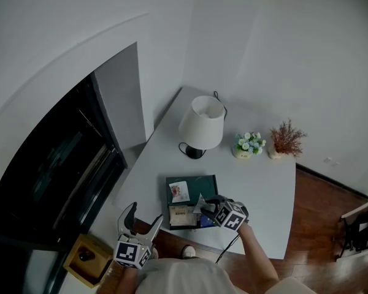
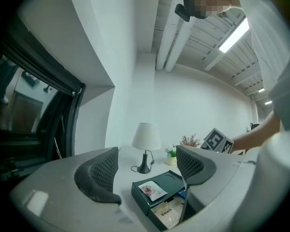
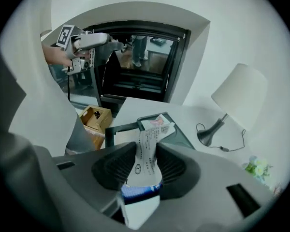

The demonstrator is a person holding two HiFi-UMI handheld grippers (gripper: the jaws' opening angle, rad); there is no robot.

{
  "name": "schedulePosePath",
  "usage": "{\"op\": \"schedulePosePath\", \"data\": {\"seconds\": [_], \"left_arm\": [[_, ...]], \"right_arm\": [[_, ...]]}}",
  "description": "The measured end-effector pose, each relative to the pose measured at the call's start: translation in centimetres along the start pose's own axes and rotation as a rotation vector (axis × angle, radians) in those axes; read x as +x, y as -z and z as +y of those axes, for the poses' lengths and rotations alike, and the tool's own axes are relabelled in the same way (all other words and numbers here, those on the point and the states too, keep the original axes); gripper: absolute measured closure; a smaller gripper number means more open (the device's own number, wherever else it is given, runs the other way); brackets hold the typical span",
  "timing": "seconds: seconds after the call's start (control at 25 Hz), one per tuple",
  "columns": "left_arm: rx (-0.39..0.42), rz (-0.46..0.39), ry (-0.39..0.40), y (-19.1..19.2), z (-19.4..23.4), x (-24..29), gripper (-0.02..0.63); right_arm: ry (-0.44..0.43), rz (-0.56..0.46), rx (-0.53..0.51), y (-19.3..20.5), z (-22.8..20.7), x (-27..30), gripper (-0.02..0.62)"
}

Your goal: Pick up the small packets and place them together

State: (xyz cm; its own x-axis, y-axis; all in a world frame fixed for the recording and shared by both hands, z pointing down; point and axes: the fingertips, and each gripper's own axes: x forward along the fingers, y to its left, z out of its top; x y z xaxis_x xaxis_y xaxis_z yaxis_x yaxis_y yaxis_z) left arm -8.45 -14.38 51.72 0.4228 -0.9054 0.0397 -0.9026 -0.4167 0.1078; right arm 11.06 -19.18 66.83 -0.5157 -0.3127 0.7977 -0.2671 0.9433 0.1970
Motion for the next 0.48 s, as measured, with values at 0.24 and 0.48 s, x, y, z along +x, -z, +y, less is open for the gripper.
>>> {"op": "schedulePosePath", "data": {"seconds": [0.24, 0.48], "left_arm": [[0.0, 0.009, -0.003, 0.1, -0.6, -0.3, 0.245], [0.009, 0.022, -0.016, 0.0, -0.9, -1.1, 0.245]], "right_arm": [[-0.065, 0.138, -0.153, 2.9, -4.4, 2.9, 0.446], [-0.107, 0.239, -0.225, 4.4, -6.1, 6.6, 0.436]]}}
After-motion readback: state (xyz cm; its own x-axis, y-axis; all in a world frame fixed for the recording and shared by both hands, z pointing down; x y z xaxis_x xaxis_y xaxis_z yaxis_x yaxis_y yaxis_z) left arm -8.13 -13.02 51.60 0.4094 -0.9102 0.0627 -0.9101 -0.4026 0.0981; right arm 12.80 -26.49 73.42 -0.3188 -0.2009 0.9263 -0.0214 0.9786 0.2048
